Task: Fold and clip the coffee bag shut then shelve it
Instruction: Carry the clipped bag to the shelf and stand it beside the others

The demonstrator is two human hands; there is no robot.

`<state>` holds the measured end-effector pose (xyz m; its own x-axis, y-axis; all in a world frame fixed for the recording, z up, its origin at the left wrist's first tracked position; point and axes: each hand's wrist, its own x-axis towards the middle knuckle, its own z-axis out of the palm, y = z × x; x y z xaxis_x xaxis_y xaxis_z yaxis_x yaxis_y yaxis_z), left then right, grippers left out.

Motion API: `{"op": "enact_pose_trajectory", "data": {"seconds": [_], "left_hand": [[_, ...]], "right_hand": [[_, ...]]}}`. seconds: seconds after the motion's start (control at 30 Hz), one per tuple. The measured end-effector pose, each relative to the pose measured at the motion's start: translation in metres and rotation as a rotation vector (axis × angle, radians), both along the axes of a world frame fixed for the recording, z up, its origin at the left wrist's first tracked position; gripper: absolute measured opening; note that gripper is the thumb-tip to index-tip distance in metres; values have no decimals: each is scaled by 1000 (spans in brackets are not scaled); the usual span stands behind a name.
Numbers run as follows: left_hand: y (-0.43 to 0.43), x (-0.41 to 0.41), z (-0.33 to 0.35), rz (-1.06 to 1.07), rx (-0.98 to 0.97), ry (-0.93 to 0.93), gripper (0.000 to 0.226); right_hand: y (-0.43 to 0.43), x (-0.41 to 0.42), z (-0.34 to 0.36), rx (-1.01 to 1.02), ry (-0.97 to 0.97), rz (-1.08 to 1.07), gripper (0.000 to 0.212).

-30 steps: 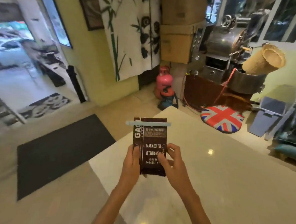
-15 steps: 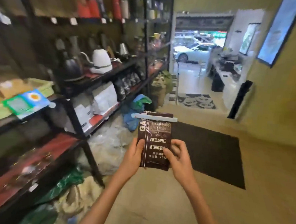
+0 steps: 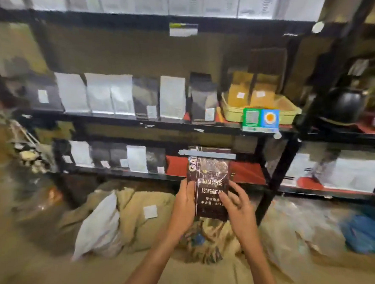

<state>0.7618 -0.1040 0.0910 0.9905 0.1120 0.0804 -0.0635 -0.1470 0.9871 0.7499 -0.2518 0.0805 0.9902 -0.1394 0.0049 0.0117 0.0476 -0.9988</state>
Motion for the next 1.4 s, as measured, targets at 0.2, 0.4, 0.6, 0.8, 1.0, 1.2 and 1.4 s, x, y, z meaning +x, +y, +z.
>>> {"op": "enact_pose_trajectory", "data": {"seconds": [0.2,0.4,0.6,0.8,1.0,1.2,1.4], "left_hand": [[84,6,-10,31,103,15,24],[153,93,-34,-93,156,101,22],[191,203,-59,-188,102,218,30],[184,294,-108,-259,157,225,28],[177,362,-148,-413,477,97,37],[214,442,-183,-310,998,-202,68],[222,481,-213,-223,934,-230,22]], "right_hand": [[64,37,-8,-31,55,282,25],[114,102,-15,-84,162,363,30],[143,210,-34,-230,209,266,29],[134,292,-86,-258,223,254,52],[106,355,-137,-279,157,219,47],[86,418,-193,-240,85,217,43],[97,453,-261,-190,21,192,47]]}}
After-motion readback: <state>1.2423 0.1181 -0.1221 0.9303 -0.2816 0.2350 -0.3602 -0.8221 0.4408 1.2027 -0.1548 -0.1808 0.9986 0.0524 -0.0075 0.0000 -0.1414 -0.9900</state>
